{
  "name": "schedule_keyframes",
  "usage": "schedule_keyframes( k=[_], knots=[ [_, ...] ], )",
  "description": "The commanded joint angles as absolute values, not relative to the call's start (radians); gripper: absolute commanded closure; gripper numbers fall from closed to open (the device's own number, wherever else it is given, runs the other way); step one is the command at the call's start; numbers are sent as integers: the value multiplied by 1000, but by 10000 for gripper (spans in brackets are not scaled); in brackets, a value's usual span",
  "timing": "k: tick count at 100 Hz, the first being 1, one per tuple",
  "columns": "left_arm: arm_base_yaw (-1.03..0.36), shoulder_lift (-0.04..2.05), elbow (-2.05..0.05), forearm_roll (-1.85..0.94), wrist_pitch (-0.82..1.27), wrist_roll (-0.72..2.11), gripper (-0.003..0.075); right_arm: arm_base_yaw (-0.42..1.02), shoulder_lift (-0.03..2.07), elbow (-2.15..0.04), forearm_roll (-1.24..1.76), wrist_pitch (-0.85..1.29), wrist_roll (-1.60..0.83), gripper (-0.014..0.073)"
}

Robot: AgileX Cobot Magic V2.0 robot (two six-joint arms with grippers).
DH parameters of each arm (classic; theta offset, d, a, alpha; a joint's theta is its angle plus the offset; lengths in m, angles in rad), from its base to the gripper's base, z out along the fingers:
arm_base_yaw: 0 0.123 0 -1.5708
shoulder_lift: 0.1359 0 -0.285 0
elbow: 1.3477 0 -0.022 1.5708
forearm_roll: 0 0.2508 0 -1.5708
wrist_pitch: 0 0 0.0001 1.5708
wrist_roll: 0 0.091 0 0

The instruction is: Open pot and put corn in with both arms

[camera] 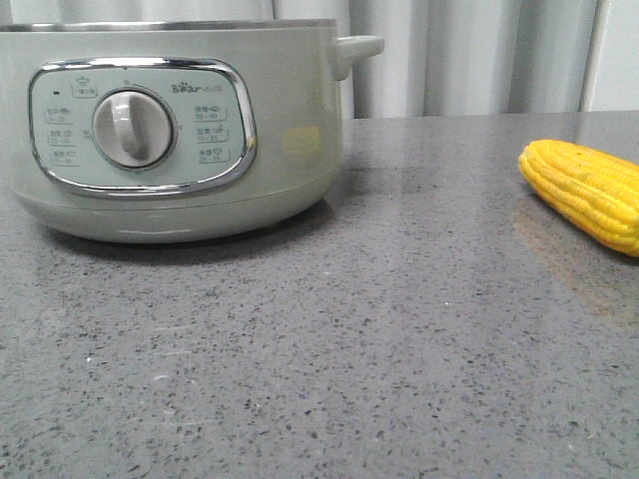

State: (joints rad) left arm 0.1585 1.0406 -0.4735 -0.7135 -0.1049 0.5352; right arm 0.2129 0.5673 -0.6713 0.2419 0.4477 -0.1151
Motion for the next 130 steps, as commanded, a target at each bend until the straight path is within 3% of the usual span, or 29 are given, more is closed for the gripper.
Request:
schedule_keyframes(
  k=[1,19,34,63,94,130],
  knots=[
    [148,1047,-512,-713,-231,532,674,209,576,-706,239,374,-125,-26],
    [148,1081,-512,-713,-220,530,647,209,576,-706,239,374,-125,-26],
    [148,1108,-512,-713,-217,530,508,209,576,-706,239,374,-125,-26],
    [148,1138,-512,-717,-214,530,317,209,576,-706,243,372,-125,-26],
    [97,1061,-512,-734,-215,530,309,209,718,-706,243,314,-125,-26],
    [-1,635,-514,-734,-120,530,309,185,1124,-786,245,313,-125,-26]
  ],
)
